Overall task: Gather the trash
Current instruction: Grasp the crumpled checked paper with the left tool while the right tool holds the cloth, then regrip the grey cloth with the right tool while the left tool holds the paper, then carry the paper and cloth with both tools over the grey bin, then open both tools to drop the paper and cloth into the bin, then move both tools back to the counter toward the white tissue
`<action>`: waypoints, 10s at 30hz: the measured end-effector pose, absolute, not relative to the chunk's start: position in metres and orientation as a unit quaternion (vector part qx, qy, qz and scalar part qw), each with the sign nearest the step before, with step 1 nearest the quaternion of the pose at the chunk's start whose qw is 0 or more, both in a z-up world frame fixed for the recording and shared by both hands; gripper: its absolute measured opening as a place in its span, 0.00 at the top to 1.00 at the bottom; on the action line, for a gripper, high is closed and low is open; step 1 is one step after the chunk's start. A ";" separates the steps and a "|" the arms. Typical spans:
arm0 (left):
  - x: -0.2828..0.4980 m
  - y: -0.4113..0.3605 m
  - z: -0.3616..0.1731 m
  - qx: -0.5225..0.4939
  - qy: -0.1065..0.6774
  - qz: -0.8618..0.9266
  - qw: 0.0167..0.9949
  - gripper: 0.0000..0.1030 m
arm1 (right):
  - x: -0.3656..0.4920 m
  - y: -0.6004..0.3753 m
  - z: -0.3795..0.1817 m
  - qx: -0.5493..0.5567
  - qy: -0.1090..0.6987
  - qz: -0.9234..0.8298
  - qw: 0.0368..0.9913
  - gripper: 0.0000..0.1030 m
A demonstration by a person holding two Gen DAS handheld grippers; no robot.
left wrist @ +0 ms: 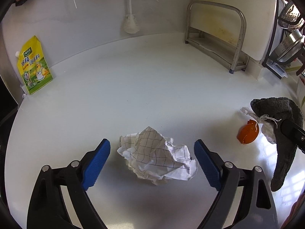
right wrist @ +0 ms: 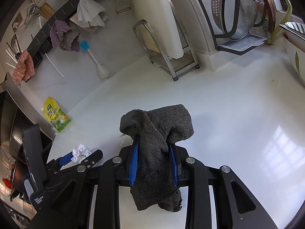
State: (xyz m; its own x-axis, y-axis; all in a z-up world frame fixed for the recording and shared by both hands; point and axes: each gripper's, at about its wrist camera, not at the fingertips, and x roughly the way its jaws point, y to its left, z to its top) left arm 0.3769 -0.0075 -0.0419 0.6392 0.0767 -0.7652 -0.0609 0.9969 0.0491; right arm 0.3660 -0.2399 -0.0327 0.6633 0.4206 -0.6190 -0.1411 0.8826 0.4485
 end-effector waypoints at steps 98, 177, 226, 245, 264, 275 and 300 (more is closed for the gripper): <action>0.350 -0.008 -0.023 0.032 0.372 0.029 0.927 0.60 | 0.342 -0.226 -0.038 0.085 0.403 0.168 0.896 0.83; 0.344 -0.008 -0.017 0.013 0.370 0.016 0.929 0.60 | 0.332 -0.208 -0.014 0.009 0.346 0.172 0.922 0.97; 0.041 -0.035 -0.046 0.068 0.445 -0.107 0.886 0.59 | -0.019 -0.227 -0.049 0.115 0.406 0.142 0.896 0.97; 0.035 -0.031 -0.063 0.066 0.461 -0.105 0.879 0.18 | -0.018 -0.226 -0.058 0.116 0.405 0.143 0.896 0.54; 0.065 -0.002 -0.040 0.041 0.434 -0.083 0.896 0.11 | 0.007 -0.223 -0.041 0.107 0.384 0.150 0.905 0.44; 0.142 0.008 0.006 0.036 0.373 -0.058 0.925 0.07 | 0.091 -0.219 0.005 0.085 0.333 0.153 0.927 0.35; 0.318 0.004 -0.015 0.010 0.363 -0.012 0.932 0.06 | 0.323 -0.207 -0.024 0.049 0.370 0.136 0.918 0.34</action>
